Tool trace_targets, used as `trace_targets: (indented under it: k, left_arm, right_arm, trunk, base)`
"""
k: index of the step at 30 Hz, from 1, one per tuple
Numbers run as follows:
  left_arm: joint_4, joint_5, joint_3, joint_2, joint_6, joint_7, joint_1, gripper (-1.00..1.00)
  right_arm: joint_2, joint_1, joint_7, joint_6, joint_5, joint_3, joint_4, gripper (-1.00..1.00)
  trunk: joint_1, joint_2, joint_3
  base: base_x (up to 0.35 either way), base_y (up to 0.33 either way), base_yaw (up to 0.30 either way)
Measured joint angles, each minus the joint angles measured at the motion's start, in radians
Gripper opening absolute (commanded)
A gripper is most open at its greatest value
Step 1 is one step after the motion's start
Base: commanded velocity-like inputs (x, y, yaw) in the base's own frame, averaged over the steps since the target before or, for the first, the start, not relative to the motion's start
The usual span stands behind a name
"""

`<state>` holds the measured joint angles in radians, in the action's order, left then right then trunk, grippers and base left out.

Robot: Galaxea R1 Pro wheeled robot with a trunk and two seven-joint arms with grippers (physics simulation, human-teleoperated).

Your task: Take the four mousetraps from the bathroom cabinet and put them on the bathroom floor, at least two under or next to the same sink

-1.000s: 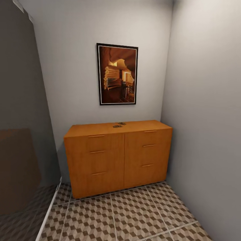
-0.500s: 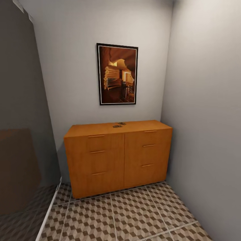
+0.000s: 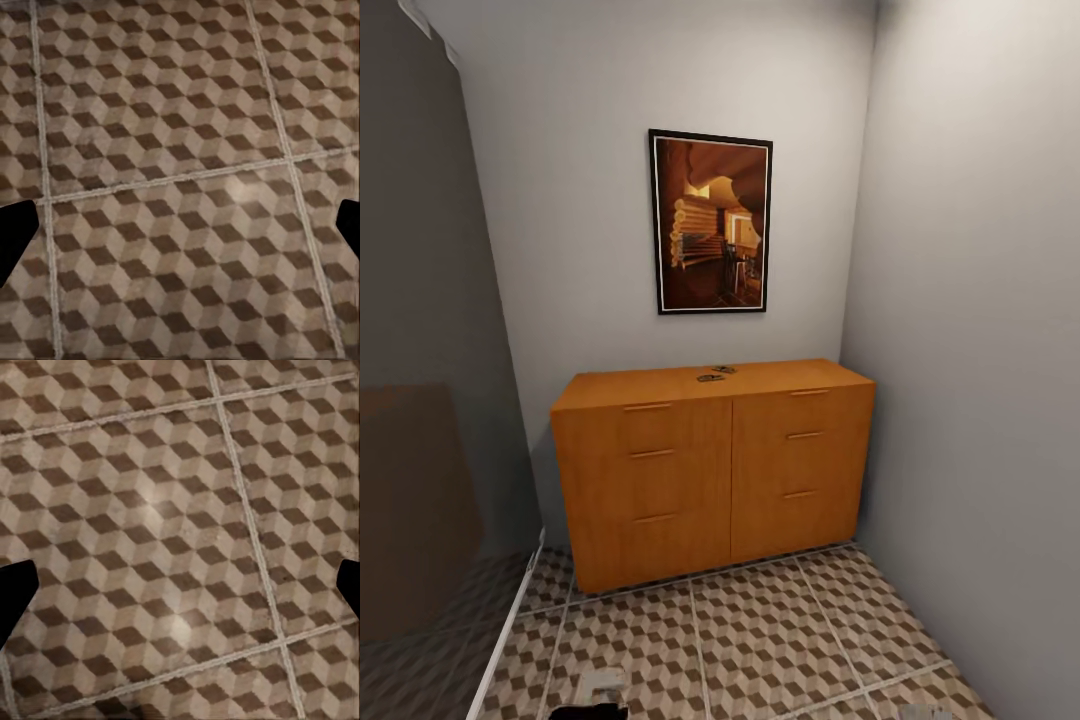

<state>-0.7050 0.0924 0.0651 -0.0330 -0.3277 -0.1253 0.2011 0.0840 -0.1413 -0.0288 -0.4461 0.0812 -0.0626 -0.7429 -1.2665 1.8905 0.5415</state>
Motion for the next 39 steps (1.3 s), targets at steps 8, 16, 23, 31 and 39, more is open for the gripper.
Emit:
trace_targets:
  k: [8, 16, 23, 31, 39]
  left_arm:
    - [-0.464, -0.019, 0.005, -0.001, -0.293, 0.001, -0.001, 1.0]
    - [-0.623, -0.019, 0.006, -0.001, -0.385, 0.001, -0.001, 1.0]
    - [-0.64, -0.02, 0.007, -0.001, -0.38, 0.001, -0.001, 1.0]
    - [-0.795, -0.02, 0.024, -0.013, -0.395, 0.0, 0.009, 1.0]
    - [-0.816, -0.02, 0.032, -0.033, -0.527, 0.001, 0.065, 1.0]
  right_arm:
    - [0.0, 0.001, 0.008, -0.193, 0.008, -0.005, -0.348, 1.0]
    - [0.0, 0.001, 0.01, -0.215, 0.008, -0.007, -0.434, 1.0]
    - [0.0, 0.001, 0.008, -0.244, 0.008, -0.01, -0.451, 1.0]
    - [-0.001, -0.01, 0.01, -0.489, 0.011, -0.021, -0.742, 1.0]
    - [-0.003, -0.154, 0.012, -0.597, 0.012, -0.024, -0.793, 1.0]
  trunk:
    - [0.0, 0.0, 0.0]
    - [0.0, 0.0, 0.0]
    - [0.0, 0.0, 0.0]
    - [0.0, 0.0, 0.0]
    - [0.0, 0.0, 0.0]
  base:
    - [0.0, 0.0, 0.0]
    - [0.0, 0.0, 0.0]
    - [0.0, 0.0, 0.0]
    - [0.0, 0.0, 0.0]
    - [0.0, 0.0, 0.0]
